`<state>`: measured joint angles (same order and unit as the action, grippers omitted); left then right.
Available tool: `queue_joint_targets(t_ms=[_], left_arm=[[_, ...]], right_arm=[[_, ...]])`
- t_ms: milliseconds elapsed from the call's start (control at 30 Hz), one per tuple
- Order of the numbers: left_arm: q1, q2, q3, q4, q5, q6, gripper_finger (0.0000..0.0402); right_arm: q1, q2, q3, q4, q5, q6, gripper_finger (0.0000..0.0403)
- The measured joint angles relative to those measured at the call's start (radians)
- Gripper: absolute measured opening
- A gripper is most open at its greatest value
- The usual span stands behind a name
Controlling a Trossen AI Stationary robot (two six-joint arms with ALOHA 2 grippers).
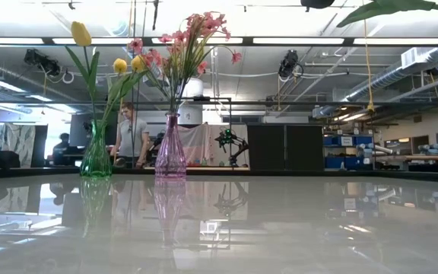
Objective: Sort flowers into vase by color
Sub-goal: Put the pink flowers into the purple vase
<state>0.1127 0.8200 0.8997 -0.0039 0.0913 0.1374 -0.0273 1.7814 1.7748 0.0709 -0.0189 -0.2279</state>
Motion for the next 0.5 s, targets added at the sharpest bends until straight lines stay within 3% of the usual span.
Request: queue_joint_targets(t_ms=[233,500], left_arm=[[-0.004,-0.08,0.003,-0.074,-0.002,0.097,0.0146],[-0.041,-0.067,0.002,-0.225,-0.001,0.173,0.0146]], right_arm=[[-0.001,0.0,0.0,0.024,-0.023,0.056,0.0011],[0.012,0.012,0.001,0.027,-0.021,0.063,0.0011]])
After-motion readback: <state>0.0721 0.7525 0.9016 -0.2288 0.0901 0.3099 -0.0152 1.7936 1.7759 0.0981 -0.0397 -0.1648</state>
